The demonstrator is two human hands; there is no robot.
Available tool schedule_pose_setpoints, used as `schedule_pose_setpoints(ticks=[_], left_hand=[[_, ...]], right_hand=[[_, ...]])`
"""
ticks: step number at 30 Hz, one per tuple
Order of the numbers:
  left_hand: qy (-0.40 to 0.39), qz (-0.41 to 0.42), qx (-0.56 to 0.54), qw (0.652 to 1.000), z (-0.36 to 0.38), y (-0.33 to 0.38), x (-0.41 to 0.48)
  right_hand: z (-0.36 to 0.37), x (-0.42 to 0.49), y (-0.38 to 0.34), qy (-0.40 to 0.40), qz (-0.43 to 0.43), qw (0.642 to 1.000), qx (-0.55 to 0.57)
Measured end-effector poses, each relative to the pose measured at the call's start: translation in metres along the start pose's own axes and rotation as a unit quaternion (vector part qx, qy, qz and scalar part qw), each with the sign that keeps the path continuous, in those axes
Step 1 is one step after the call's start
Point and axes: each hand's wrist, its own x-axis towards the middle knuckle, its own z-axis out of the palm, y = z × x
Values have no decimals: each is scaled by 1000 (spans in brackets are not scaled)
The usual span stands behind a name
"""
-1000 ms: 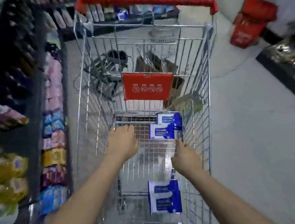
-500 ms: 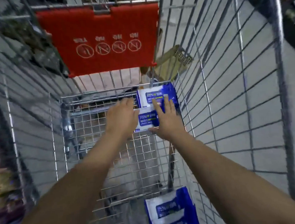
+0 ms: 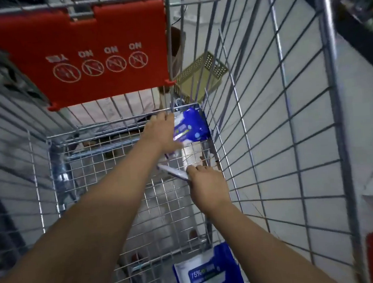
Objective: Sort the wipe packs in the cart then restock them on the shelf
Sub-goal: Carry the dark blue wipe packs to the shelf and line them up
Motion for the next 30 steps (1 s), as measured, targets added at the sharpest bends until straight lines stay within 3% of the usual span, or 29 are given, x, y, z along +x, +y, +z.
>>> schedule_pose_setpoints(ticks=[3,5,9,13,17,22,26,30], left_hand=[[8,3,58,998,-2,7,-16],[11,-16,18,1000,-6,8,-33],[17,-34,-69,997,-34,9,-73],[24,-83,-118,989,-91,17,-119],[65,-121,-154,978,-151,29,-174],[176,-150,-166,959,-228,61,-276],[294,-183,-172,922,-269,109,-390],[375,-264,-146,876,-281,160,-520]], right_hand=[[-10,-11,-2,-72,85,991,72],[-20,-20,-7,-88,108,986,94],[-59,-41,-14,-121,105,981,108],[-113,-61,-6,-103,70,986,113],[-178,-81,2,-69,-25,989,131],[-273,-116,-11,-48,-175,967,180],[-325,-165,-43,-39,-321,922,212],[-366,-234,-95,-82,-464,849,239]])
